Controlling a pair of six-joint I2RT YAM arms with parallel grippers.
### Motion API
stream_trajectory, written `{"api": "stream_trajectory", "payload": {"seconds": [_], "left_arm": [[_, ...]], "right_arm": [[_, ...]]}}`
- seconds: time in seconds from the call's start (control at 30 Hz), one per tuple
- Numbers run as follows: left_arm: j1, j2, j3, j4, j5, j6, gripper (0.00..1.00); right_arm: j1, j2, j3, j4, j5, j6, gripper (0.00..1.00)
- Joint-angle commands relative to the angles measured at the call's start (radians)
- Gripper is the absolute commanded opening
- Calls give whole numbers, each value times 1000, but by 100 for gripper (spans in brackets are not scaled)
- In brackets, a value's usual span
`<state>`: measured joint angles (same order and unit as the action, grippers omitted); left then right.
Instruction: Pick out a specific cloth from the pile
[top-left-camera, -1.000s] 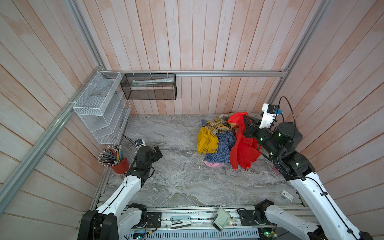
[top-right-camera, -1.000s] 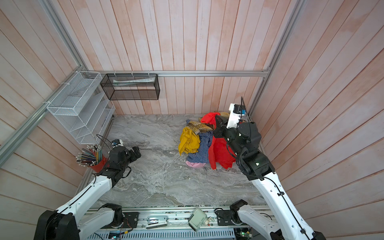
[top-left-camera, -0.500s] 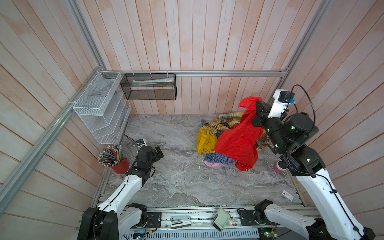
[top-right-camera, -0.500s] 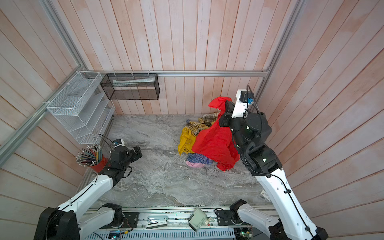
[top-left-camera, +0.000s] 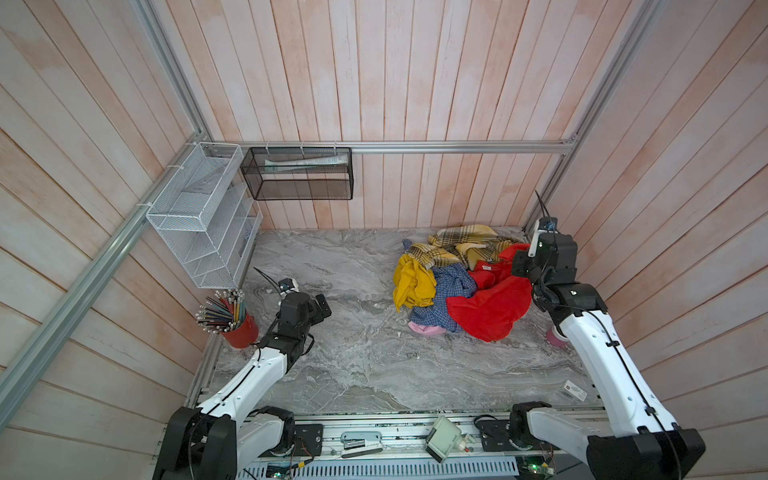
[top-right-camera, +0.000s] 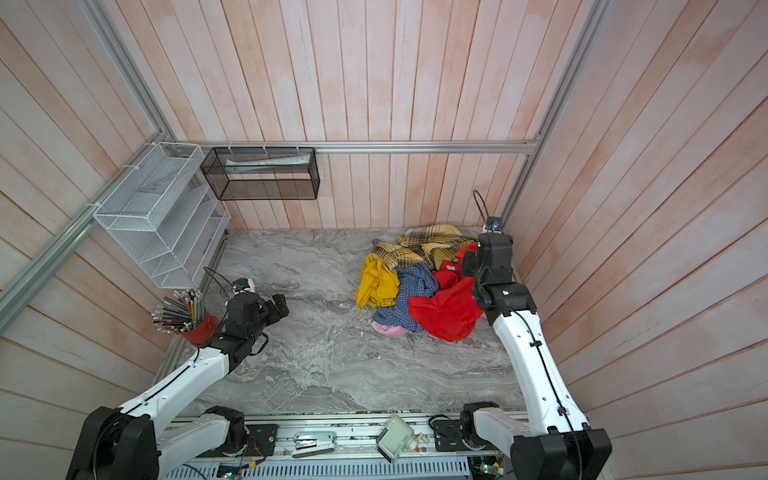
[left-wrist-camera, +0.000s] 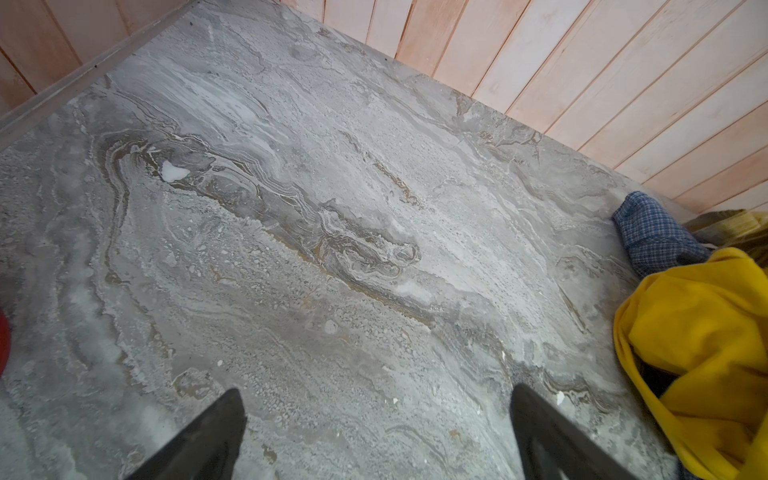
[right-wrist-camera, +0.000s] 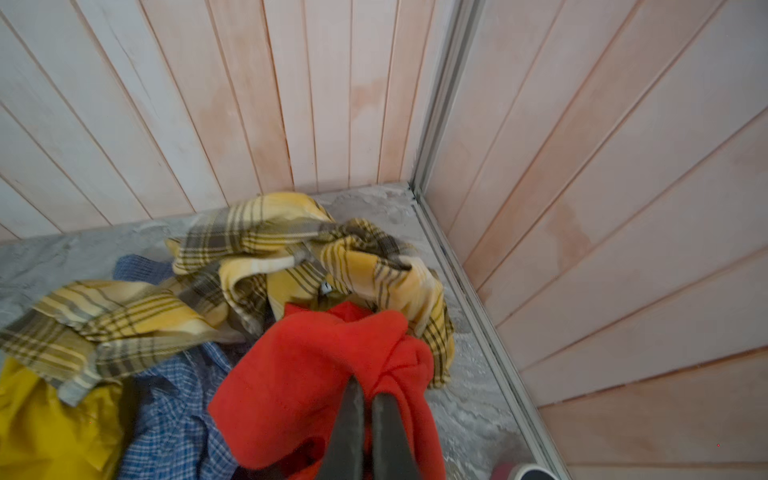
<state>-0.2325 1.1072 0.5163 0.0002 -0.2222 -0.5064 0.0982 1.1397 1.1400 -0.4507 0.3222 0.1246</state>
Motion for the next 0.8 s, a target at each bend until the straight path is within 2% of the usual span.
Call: {"api": "stream_trajectory", "payload": {"seconds": [0.0, 0.17, 0.2, 0.3, 0.37, 0.5, 0.63, 0.7, 0.77], "left_arm": [[-8, 9, 19, 21, -22, -11, 100], [-12, 14, 19, 22, -25, -11, 100], [-12, 15, 19, 22, -26, -10, 100], [-14, 17, 19, 20, -28, -7, 100], [-13, 20, 17, 20, -28, -10, 100], [-15, 17, 14, 17, -28, -13, 100], [-15, 13, 10, 11, -31, -11, 100], [-16, 8, 8, 5, -34, -13, 100], [-16, 3, 4, 9, -36, -14, 100]], "right_arm": [[-41, 14, -64, -31, -96, 55, 0], [-53, 37, -182, 0, -151, 93, 0], [-68, 44, -198, 8, -186, 97, 12], [-99, 73, -226, 39, -278, 105, 23], [-101, 87, -239, 73, -292, 111, 44], [-105, 118, -246, 143, -286, 136, 62], [-107, 164, -238, 179, -347, 131, 71], [-107, 186, -218, 136, -315, 118, 75], [-109, 199, -219, 116, -263, 127, 85]]}}
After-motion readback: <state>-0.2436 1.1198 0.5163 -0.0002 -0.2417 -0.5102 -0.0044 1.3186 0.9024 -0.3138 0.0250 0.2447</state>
